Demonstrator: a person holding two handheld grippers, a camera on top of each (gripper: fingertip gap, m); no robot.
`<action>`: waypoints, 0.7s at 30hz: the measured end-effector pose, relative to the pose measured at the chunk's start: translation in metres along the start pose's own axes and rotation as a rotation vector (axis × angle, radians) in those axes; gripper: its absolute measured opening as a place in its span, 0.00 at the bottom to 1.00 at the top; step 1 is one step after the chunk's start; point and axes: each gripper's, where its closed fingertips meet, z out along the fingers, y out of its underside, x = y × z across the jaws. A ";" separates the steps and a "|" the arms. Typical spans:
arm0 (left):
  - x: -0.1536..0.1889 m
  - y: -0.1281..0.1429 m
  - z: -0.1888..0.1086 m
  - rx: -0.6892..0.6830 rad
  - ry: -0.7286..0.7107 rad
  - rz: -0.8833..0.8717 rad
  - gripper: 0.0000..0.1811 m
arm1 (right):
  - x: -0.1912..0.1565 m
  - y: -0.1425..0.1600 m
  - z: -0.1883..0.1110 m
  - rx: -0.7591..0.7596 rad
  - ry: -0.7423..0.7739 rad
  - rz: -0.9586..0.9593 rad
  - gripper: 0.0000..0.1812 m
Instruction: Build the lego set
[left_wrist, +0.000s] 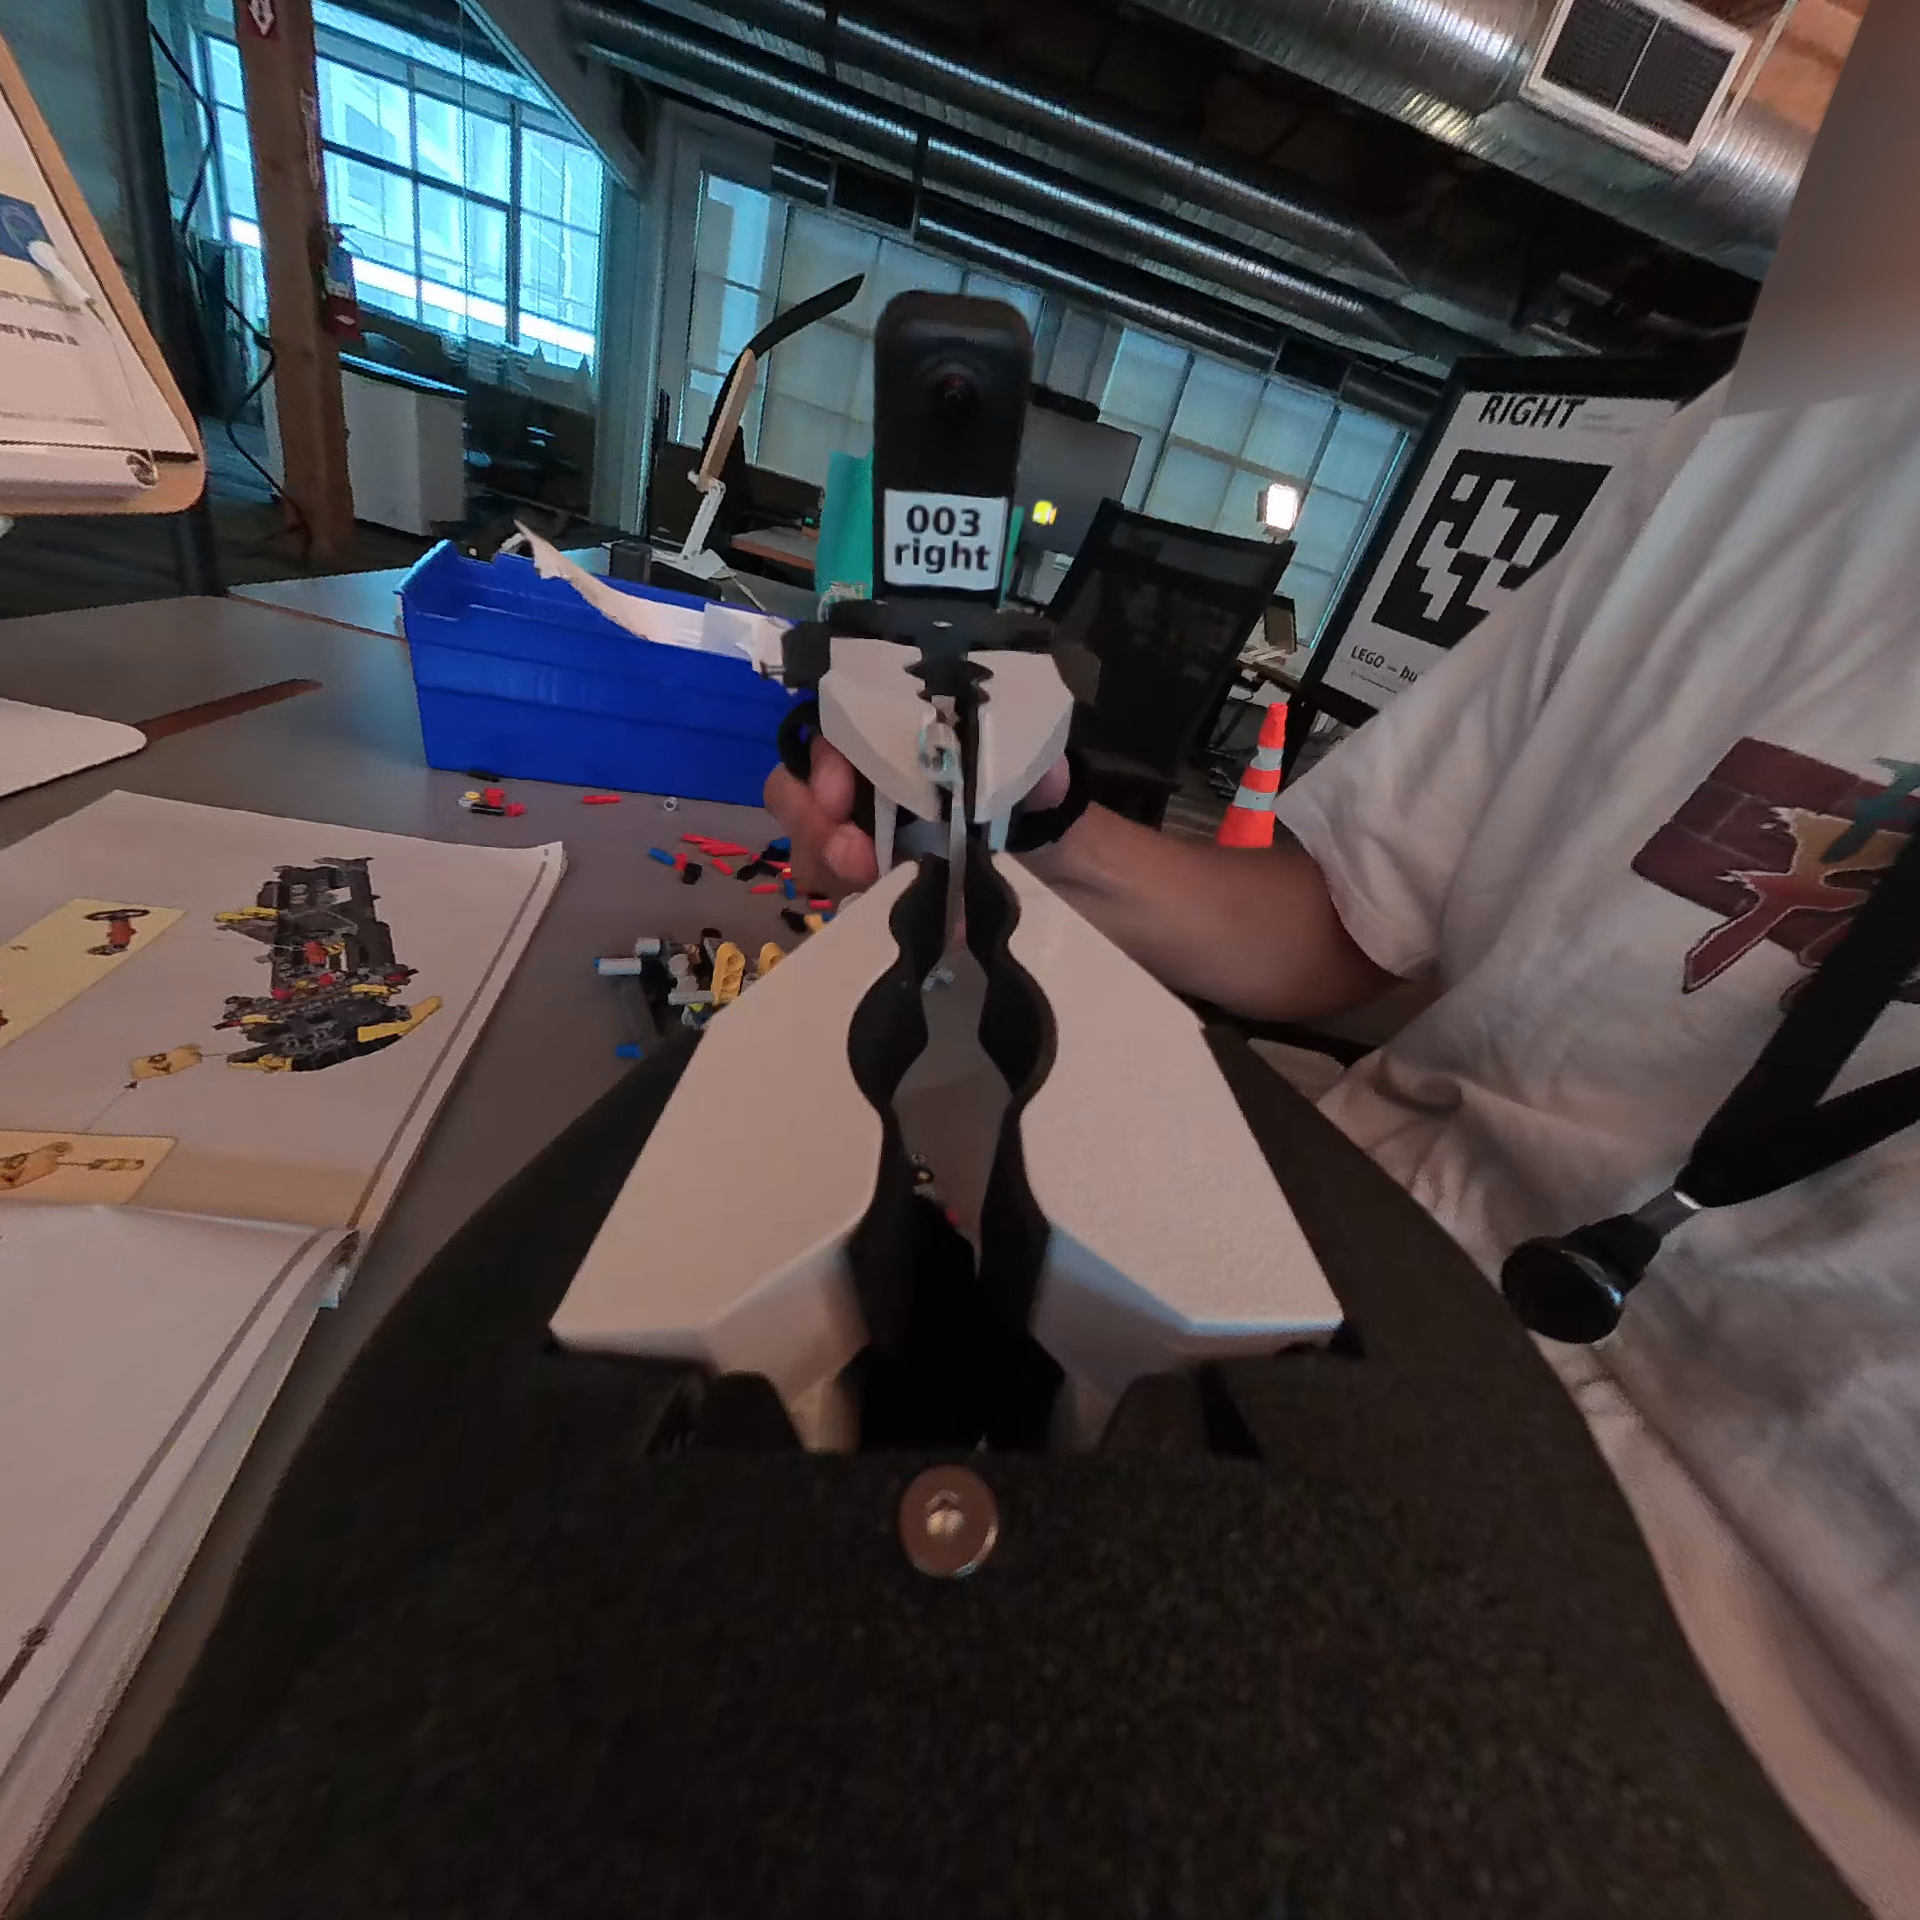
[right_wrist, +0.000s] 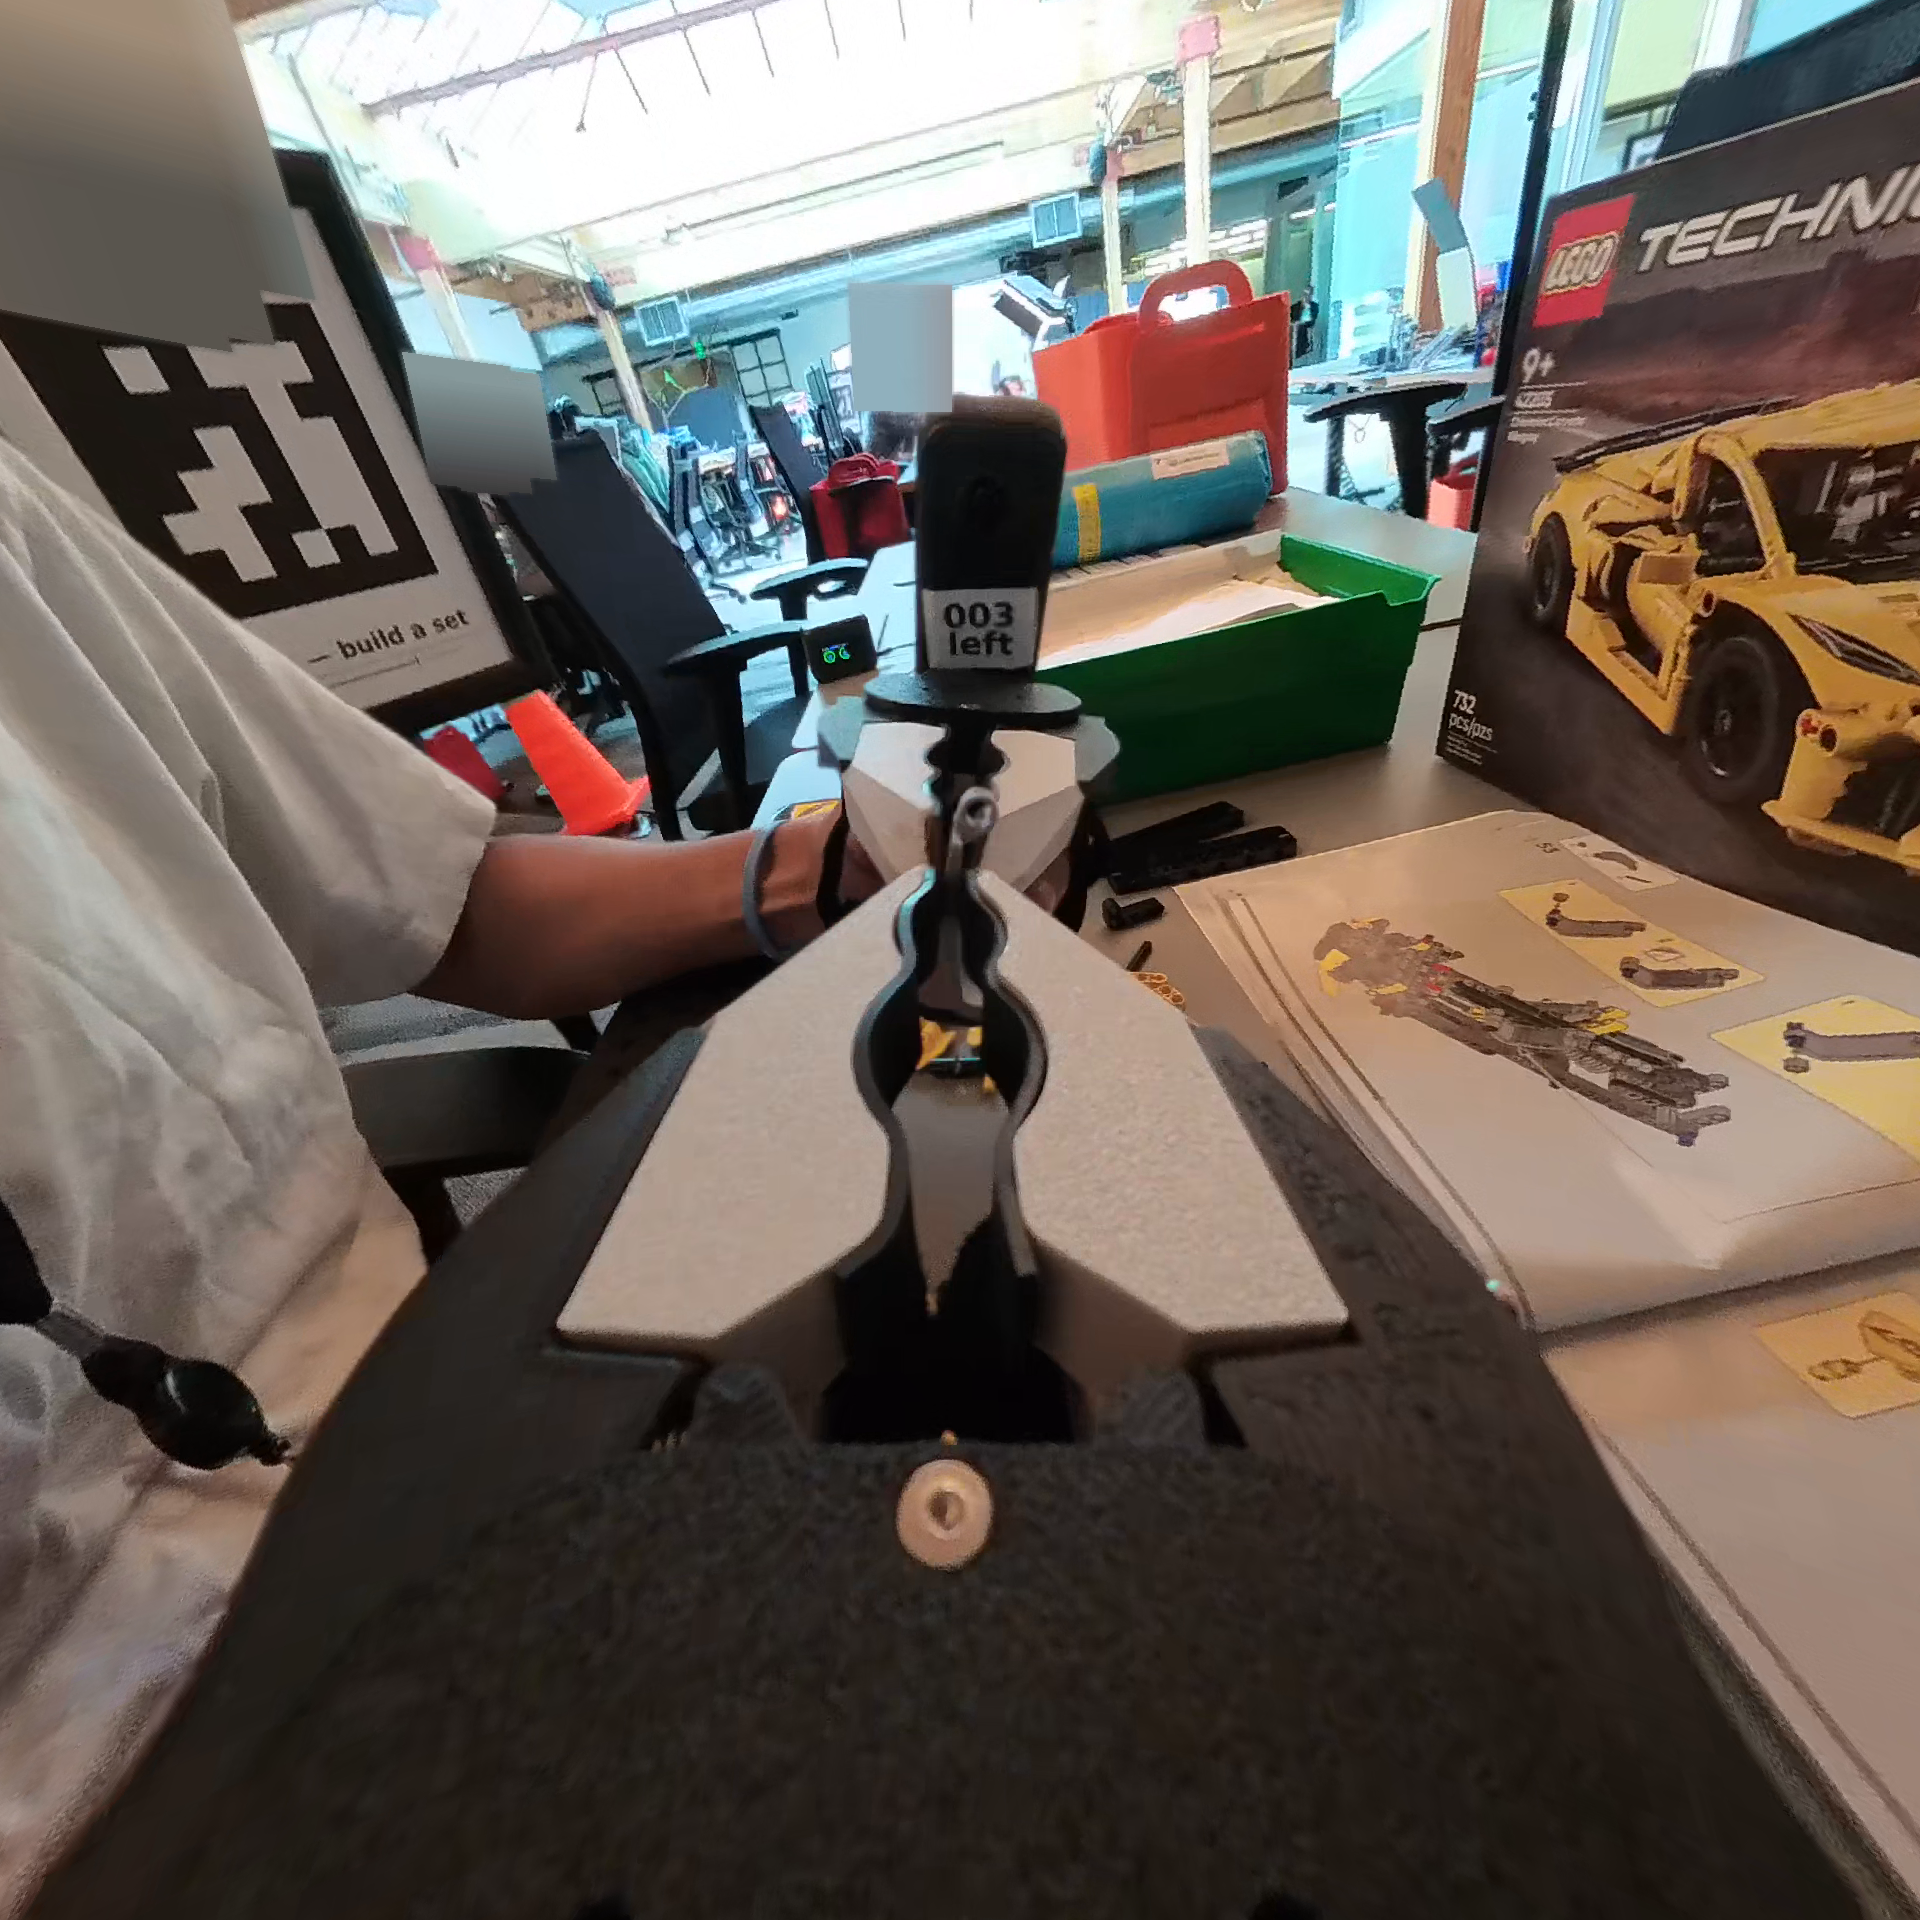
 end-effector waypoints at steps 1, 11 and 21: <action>0.000 0.002 0.001 -0.018 -0.008 0.018 0.01 | 0.002 0.000 0.001 0.002 0.003 0.008 0.01; 0.001 0.018 0.003 -0.147 -0.042 0.110 0.01 | 0.000 0.012 0.009 -0.018 -0.059 0.104 0.03; 0.001 0.025 -0.003 -0.224 -0.070 0.171 0.01 | -0.004 0.017 0.011 -0.032 -0.113 0.169 0.07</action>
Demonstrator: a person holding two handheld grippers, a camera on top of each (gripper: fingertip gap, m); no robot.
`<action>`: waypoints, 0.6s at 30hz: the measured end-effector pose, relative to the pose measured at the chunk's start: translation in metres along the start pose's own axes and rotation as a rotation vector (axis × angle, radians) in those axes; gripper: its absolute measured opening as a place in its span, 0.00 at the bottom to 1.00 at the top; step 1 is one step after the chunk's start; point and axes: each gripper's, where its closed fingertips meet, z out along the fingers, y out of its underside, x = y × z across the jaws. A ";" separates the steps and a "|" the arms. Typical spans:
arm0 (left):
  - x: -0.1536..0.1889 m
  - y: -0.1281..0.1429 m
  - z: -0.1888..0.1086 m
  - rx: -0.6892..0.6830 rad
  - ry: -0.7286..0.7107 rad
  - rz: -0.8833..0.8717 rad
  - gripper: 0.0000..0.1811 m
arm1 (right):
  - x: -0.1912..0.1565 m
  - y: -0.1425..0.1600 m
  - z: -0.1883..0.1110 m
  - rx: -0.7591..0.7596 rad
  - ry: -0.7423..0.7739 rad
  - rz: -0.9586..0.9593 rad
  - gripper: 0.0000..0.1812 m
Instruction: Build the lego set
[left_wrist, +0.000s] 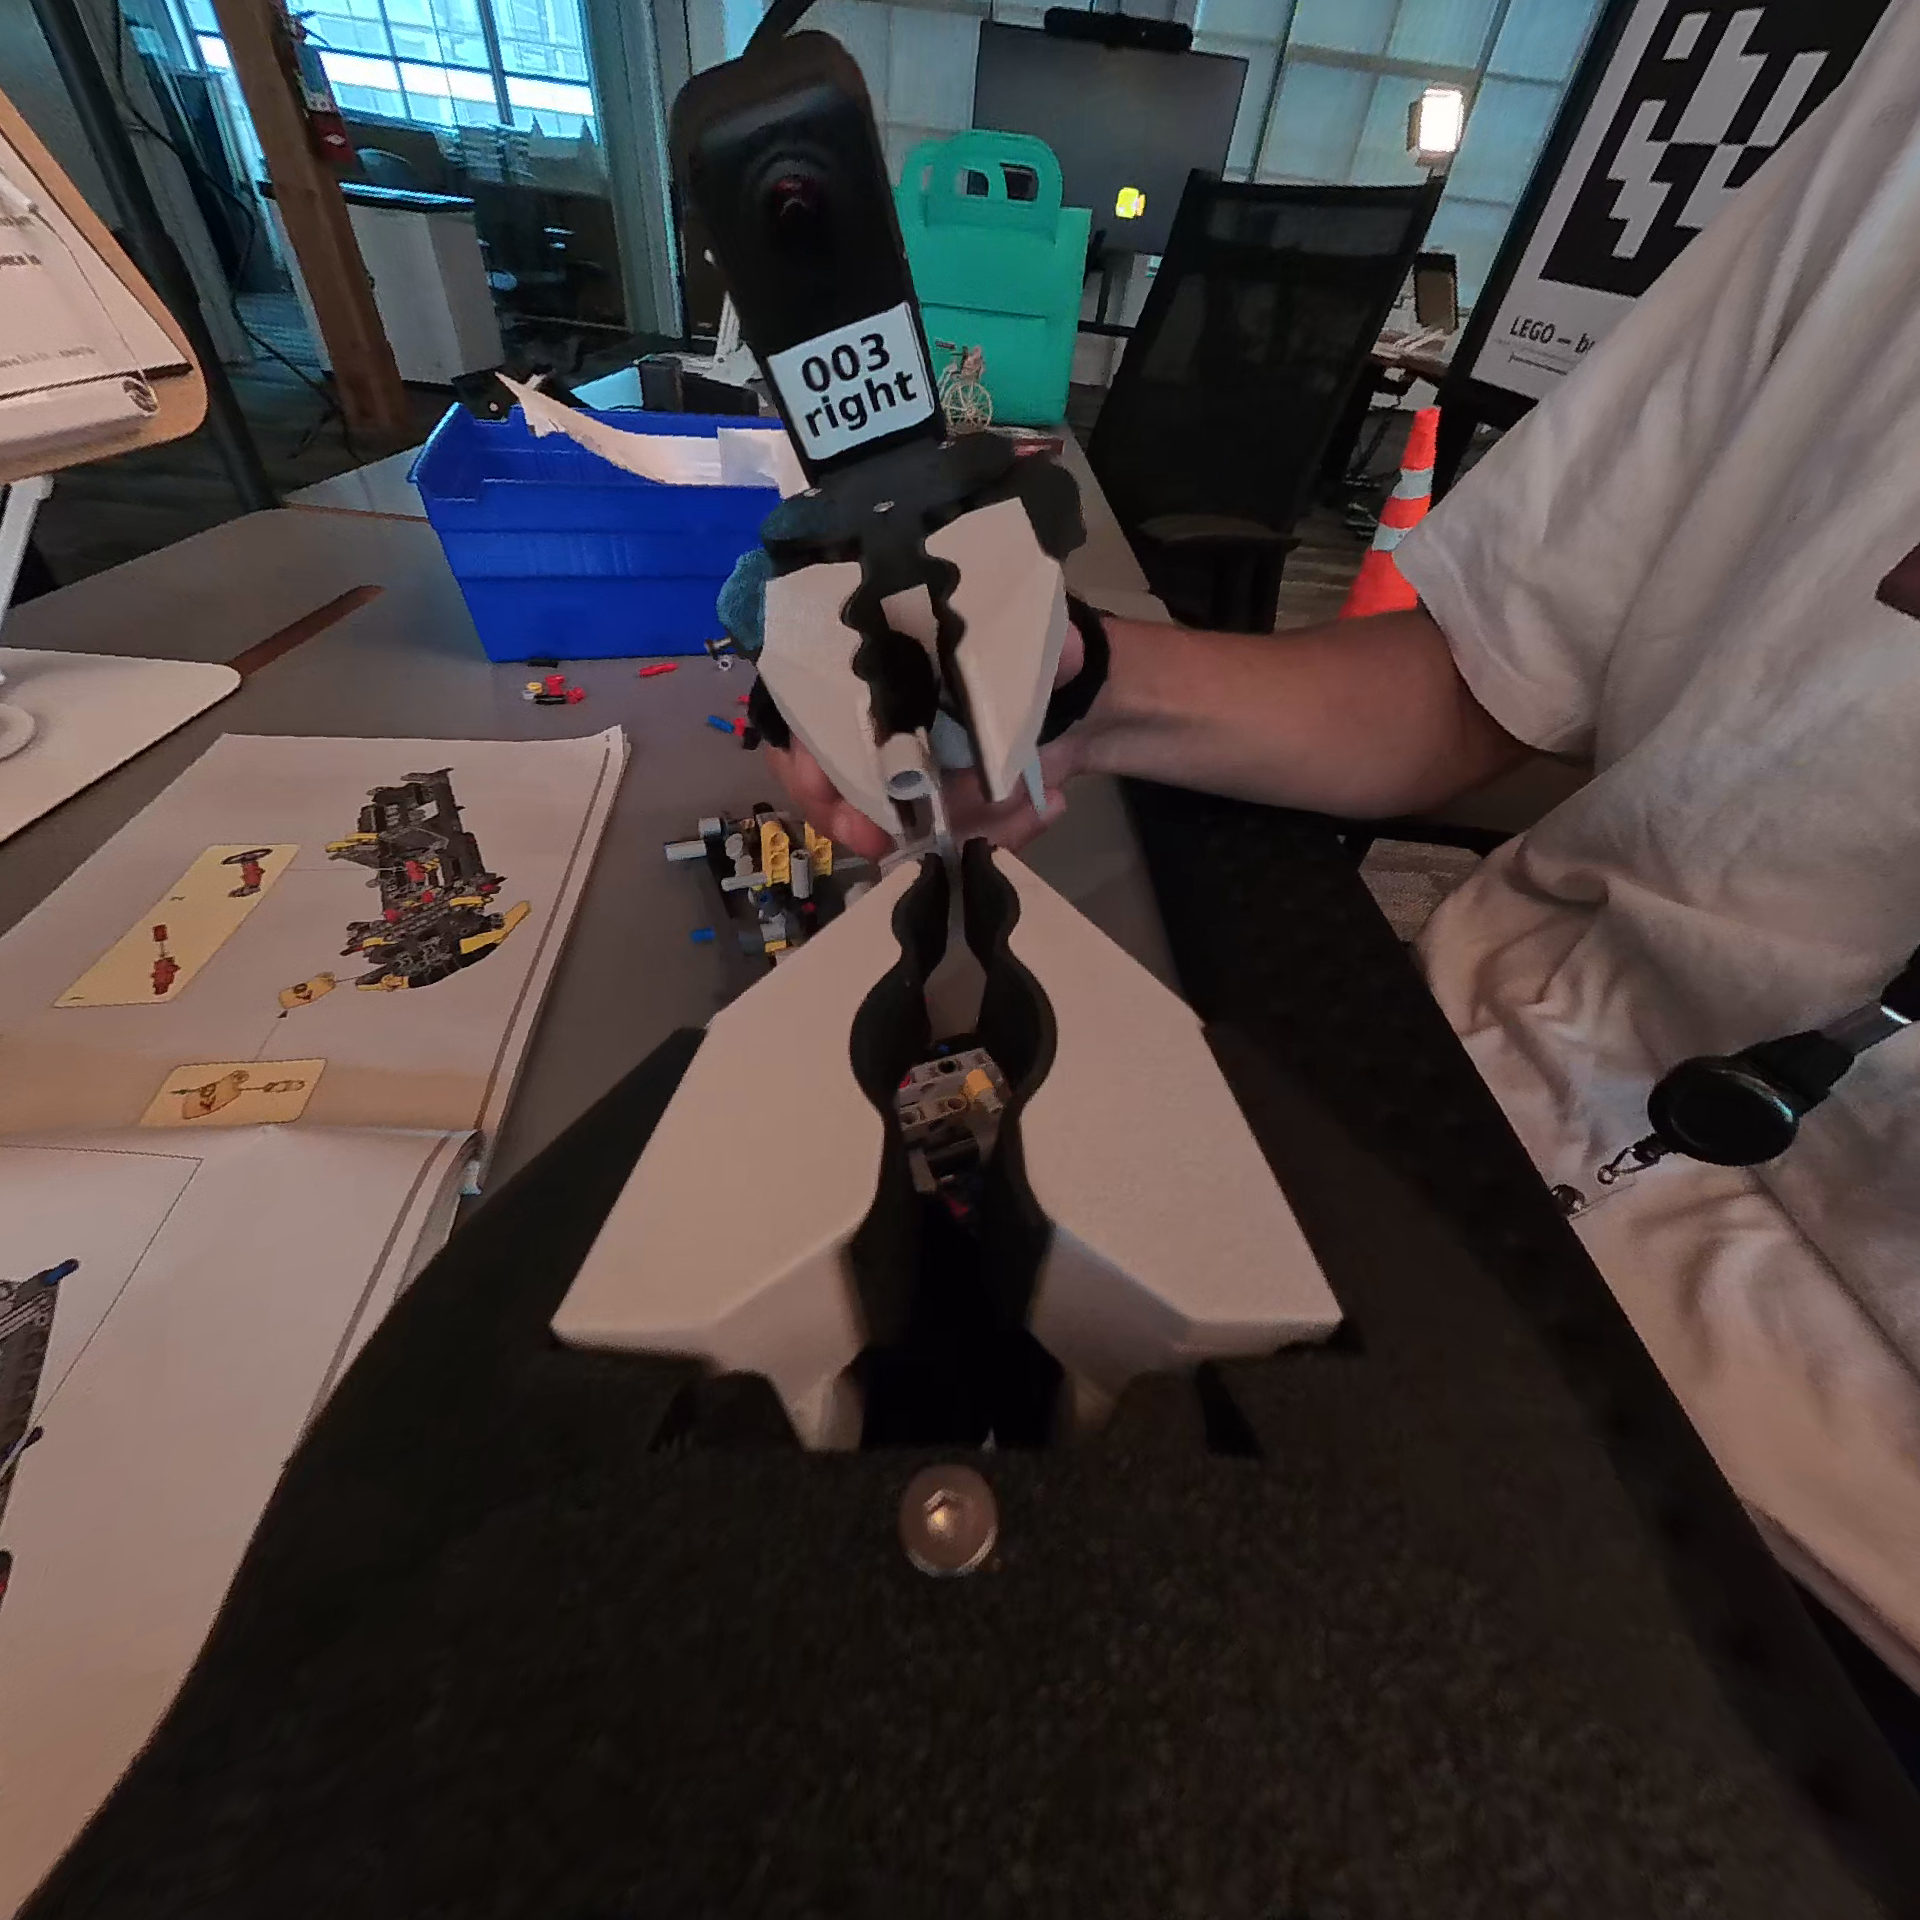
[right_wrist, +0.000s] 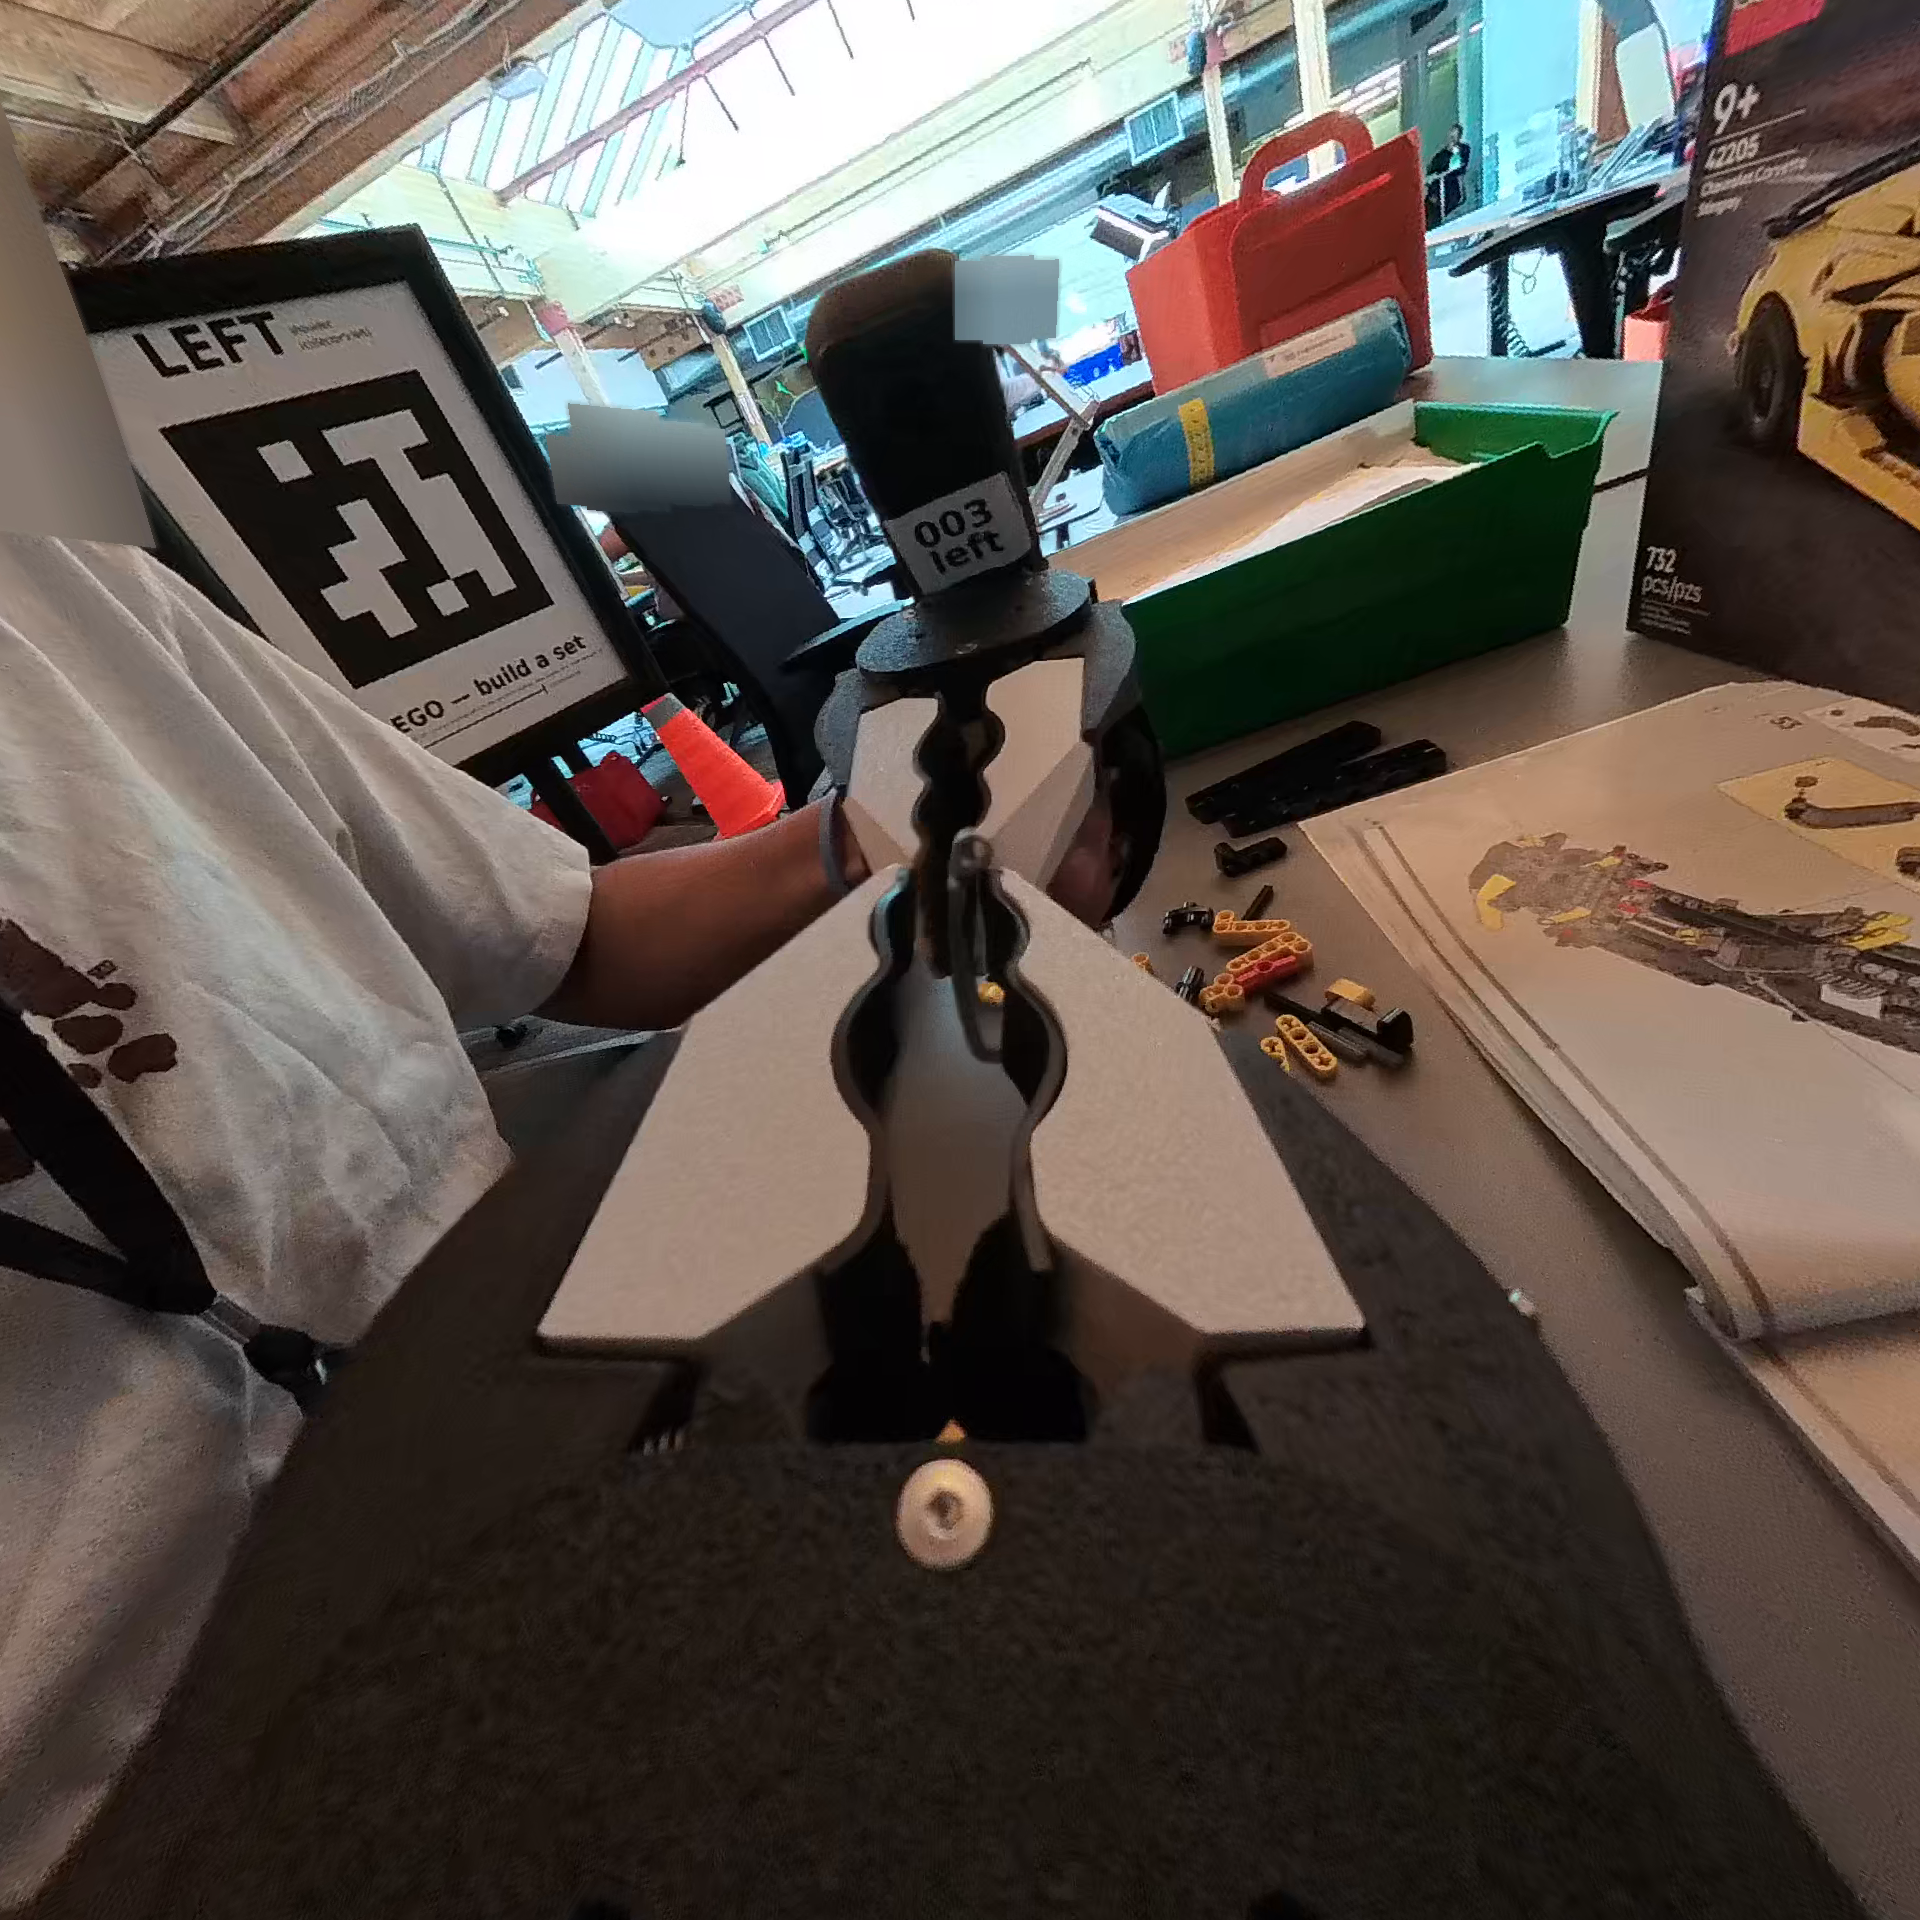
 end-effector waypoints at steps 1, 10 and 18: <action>0.001 0.000 0.000 -0.001 0.007 0.002 0.01 | 0.001 -0.002 0.000 0.011 0.008 0.001 0.06; -0.001 0.010 0.005 -0.056 -0.013 0.017 0.01 | 0.007 0.005 -0.005 -0.034 0.035 -0.012 0.04; -0.003 0.009 0.004 -0.046 -0.021 0.009 0.01 | 0.008 0.010 -0.005 -0.049 0.036 -0.026 0.06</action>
